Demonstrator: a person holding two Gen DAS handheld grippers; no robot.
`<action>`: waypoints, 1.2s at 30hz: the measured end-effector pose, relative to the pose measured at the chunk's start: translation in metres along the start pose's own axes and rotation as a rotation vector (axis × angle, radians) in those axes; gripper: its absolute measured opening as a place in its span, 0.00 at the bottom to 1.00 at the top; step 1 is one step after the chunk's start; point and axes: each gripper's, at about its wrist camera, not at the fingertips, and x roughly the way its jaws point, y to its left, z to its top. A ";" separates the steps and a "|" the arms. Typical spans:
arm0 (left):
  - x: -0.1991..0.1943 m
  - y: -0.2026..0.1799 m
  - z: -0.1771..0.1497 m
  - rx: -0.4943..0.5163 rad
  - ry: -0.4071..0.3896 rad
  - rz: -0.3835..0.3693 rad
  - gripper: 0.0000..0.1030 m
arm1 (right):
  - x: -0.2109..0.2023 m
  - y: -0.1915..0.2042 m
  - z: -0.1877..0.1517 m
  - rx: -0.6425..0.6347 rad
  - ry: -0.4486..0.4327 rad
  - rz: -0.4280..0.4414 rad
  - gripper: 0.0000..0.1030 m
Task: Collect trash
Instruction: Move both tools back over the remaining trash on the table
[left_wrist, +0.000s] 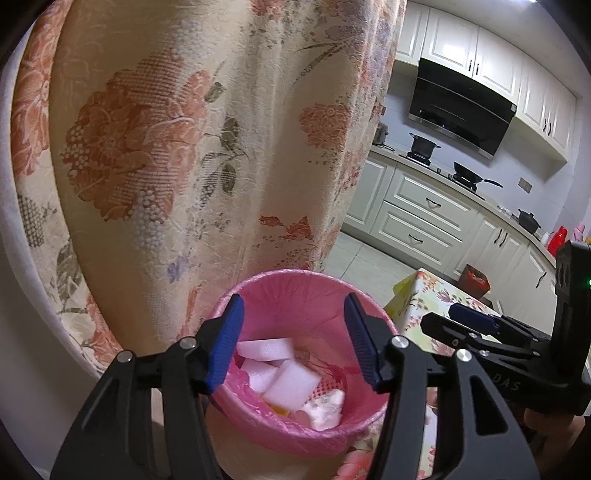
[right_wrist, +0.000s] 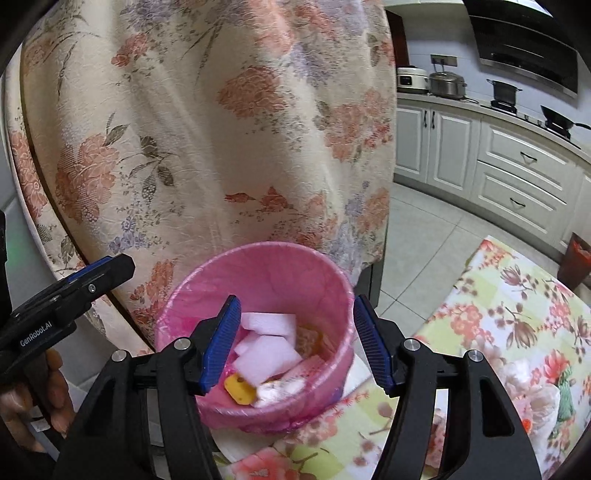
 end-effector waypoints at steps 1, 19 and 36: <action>0.001 -0.002 0.000 0.003 0.001 -0.003 0.53 | -0.003 -0.003 -0.001 0.004 -0.003 -0.007 0.60; 0.003 -0.062 -0.013 0.073 0.032 -0.082 0.60 | -0.071 -0.074 -0.041 0.100 -0.052 -0.143 0.64; 0.015 -0.144 -0.042 0.176 0.093 -0.188 0.60 | -0.134 -0.163 -0.110 0.258 -0.045 -0.279 0.66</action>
